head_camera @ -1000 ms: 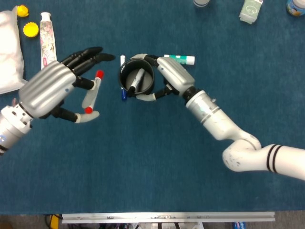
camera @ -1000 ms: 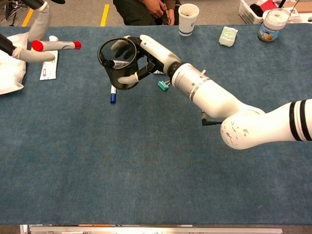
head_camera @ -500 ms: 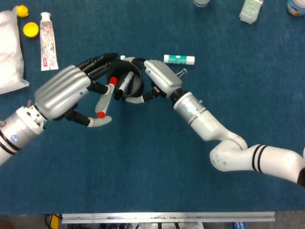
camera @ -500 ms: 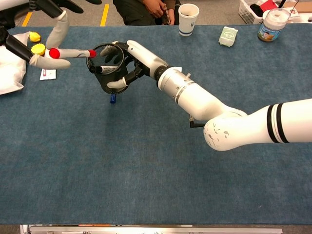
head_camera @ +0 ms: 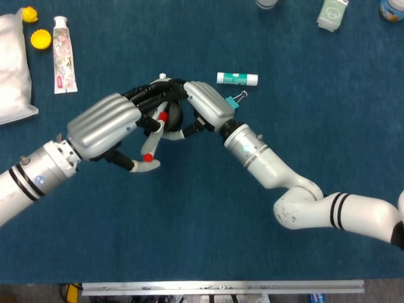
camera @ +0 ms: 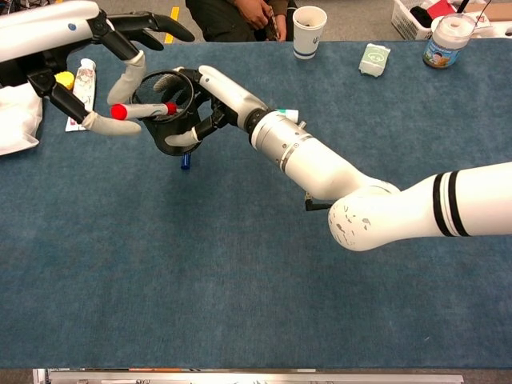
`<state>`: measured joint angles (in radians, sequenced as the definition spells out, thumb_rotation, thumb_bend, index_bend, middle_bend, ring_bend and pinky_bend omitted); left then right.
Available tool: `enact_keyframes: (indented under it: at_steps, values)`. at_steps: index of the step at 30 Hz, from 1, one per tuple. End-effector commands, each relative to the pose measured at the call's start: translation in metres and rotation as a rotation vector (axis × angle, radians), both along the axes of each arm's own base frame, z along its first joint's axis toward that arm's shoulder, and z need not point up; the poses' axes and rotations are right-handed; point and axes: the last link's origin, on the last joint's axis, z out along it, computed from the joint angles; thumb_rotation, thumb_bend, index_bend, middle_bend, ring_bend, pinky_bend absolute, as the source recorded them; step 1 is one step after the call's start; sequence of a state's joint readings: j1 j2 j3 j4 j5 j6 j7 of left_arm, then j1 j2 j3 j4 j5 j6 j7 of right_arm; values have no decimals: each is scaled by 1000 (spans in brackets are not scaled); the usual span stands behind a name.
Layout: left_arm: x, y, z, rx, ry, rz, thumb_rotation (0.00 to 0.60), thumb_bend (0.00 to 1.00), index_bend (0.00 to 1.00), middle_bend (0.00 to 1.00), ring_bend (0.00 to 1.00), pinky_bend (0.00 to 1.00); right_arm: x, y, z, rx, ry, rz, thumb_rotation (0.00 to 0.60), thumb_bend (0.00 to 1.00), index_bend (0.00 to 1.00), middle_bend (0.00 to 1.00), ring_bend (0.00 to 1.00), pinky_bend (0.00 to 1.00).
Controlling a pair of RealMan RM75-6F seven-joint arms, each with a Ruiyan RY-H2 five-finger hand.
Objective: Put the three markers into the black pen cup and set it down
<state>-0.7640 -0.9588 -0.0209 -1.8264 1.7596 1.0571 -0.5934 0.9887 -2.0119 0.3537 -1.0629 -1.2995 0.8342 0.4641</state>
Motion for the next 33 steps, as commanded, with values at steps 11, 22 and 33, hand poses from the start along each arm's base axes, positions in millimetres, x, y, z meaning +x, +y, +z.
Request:
enact_keyframes:
  at_steps: [11, 22, 33]
  values:
    - [-3, 6, 2, 57, -15, 22, 600, 220, 36, 0, 0, 90, -8, 1, 2, 1, 10, -9, 600, 162, 389, 355, 276, 301]
    - [-3, 5, 0, 49, 17, 15, 600, 210, 0, 0, 0, 61, -3, 2, 2, 1, 5, 0, 600, 162, 388, 355, 276, 301]
    - [-3, 6, 3, 55, 31, 7, 600, 169, 0, 0, 0, 42, -8, -1, 4, -2, 12, -13, 600, 163, 388, 355, 276, 301]
